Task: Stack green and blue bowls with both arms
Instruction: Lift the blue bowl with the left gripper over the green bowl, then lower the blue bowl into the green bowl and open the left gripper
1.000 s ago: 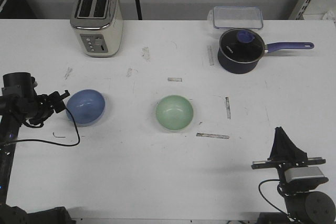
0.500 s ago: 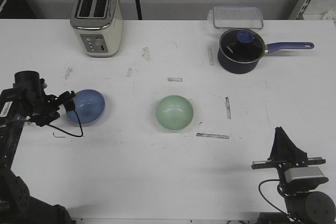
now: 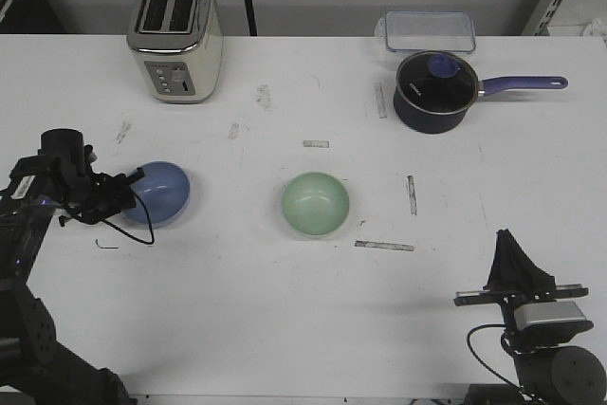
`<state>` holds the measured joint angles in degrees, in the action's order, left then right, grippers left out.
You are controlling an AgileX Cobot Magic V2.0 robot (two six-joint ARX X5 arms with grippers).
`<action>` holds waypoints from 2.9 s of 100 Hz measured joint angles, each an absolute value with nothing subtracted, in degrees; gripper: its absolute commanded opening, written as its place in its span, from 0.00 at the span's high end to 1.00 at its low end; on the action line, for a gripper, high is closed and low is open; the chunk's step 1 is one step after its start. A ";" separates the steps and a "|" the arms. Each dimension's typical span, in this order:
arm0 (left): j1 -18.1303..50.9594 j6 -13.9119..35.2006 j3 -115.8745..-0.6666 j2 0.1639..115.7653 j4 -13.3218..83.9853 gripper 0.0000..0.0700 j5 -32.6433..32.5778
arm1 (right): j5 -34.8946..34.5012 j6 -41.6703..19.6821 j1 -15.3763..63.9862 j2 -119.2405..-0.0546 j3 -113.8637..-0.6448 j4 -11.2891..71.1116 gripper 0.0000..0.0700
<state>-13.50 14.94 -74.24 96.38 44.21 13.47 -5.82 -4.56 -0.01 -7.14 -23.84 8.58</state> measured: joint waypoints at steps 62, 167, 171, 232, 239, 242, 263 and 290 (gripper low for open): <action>-8.43 14.94 -82.61 96.18 51.48 1.00 18.41 | -5.85 -4.56 -0.01 -7.14 -23.84 8.56 0.99; 30.30 20.43 -104.64 111.55 52.69 0.99 15.84 | -5.82 -4.56 -0.01 -7.14 -23.84 8.56 0.99; 30.52 20.49 -104.64 112.07 52.69 0.99 15.81 | -5.85 -4.56 -0.01 -7.14 -23.84 8.58 0.99; 31.55 20.51 -104.64 112.90 51.31 0.69 14.46 | -5.85 -4.58 -0.01 -7.14 -23.84 8.56 0.99; 31.55 20.51 -104.64 112.33 51.33 0.70 14.46 | -5.82 -4.56 -0.01 -7.14 -23.84 8.56 0.99; 31.55 20.51 -104.64 111.83 51.35 0.70 14.46 | -5.82 -4.58 -0.01 -7.14 -23.84 8.58 0.99; 31.38 20.49 -104.66 104.84 51.00 0.71 14.52 | -5.85 -4.58 -0.01 -7.14 -23.84 8.56 0.99; 28.88 18.02 -97.82 94.76 39.66 0.71 10.15 | -5.82 -4.58 -0.01 -7.14 -23.84 8.58 0.99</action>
